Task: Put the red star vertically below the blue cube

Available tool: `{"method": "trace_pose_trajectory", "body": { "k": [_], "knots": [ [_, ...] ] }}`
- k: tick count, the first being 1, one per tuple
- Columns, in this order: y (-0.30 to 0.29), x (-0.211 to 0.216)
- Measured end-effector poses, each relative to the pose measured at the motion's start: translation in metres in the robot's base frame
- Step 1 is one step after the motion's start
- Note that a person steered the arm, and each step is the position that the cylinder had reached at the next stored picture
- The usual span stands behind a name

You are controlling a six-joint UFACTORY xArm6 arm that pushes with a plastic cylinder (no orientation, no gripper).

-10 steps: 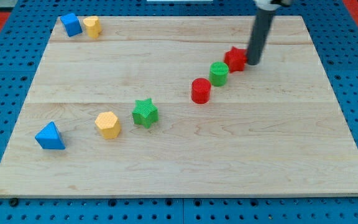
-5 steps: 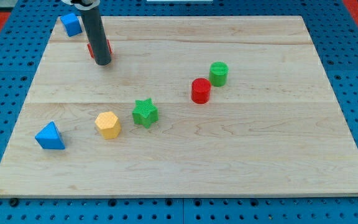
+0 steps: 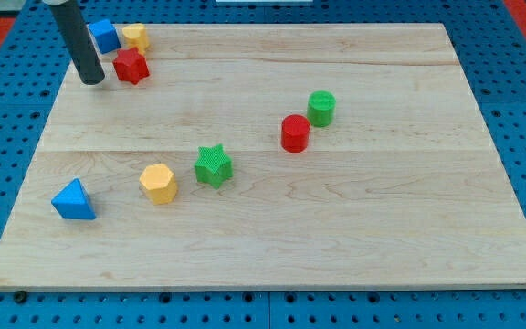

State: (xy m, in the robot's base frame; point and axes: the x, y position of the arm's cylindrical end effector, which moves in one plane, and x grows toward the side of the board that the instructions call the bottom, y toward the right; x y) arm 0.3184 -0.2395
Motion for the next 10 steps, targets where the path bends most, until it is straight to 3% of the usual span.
{"method": "trace_pose_trajectory", "body": {
  "k": [3, 4, 6, 9, 10],
  "knots": [
    [0.086, 0.008],
    [0.081, -0.008],
    [0.01, -0.037],
    [-0.014, -0.014],
    [0.051, -0.016]
  ]
}}
